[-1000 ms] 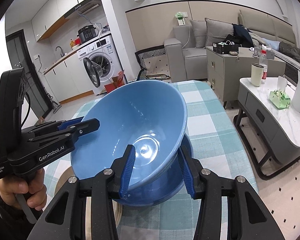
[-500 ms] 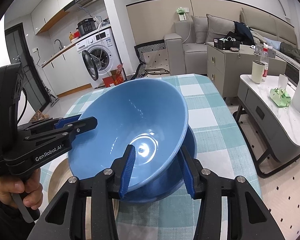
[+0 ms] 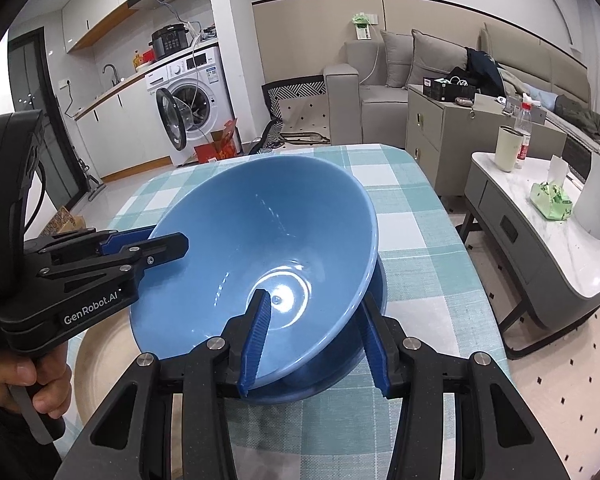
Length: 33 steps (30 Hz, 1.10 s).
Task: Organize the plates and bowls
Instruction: 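Lower the held light blue bowl into the nested dark blue bowls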
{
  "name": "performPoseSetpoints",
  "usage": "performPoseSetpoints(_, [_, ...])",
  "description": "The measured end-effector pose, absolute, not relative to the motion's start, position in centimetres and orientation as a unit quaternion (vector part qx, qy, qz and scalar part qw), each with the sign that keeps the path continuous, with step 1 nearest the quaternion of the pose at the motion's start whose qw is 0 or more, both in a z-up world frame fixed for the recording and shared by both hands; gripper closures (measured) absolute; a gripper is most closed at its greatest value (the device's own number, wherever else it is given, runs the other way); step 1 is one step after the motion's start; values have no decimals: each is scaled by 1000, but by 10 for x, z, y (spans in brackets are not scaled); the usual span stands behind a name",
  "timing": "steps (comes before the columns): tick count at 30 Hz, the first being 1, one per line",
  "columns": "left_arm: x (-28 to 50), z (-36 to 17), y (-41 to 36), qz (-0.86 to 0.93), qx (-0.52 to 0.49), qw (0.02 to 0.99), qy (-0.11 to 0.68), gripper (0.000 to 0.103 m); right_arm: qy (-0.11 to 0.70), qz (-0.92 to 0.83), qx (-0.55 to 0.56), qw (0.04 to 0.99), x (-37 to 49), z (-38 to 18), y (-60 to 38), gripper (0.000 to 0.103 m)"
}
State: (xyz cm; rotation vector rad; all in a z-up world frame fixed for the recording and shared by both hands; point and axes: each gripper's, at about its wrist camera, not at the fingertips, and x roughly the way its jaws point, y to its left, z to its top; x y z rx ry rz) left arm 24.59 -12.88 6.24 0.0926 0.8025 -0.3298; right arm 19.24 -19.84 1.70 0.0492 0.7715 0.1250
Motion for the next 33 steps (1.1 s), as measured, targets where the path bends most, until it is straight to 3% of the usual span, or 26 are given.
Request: performPoseSetpoints(33, [248, 46, -135, -158, 62, 902, 398, 82, 380, 32, -33, 924, 200, 0, -194, 58])
